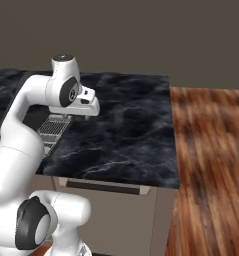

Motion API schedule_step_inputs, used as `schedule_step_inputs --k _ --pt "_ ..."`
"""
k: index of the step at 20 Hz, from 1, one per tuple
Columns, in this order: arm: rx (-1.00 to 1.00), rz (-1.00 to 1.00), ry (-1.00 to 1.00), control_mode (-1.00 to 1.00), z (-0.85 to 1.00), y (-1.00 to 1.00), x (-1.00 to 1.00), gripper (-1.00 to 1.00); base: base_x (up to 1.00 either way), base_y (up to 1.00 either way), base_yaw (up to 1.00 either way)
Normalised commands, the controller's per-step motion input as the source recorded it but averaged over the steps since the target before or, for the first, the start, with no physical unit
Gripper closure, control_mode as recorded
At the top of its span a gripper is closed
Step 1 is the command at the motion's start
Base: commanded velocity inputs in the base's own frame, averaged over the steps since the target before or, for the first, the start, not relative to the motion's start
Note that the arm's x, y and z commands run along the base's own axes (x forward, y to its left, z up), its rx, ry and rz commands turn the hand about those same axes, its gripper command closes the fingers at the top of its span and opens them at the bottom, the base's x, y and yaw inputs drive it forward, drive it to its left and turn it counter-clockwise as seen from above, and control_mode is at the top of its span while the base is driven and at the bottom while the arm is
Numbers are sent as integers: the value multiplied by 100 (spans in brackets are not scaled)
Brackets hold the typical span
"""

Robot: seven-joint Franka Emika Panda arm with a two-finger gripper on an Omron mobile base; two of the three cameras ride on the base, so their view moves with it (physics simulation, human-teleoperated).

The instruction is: Move any existing items from the left basin to the right basin for drying. Then move the glass cup from the counter to the left basin of the sink for washing.

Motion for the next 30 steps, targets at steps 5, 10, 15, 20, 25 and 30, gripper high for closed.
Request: schedule_step_inputs --k 5,10,15,20,25,30 --pt "0 0 0 100 0 0 0 -100 0 36 0" --pt "0 0 0 100 0 0 0 -100 0 54 -1" --pt "0 0 0 100 0 0 0 -100 0 64 0" --pt "0 0 0 100 0 0 0 -100 2 59 0" --pt "0 0 0 100 0 0 0 -100 19 11 -1" --pt "0 0 0 100 0 0 0 -100 37 11 -2"
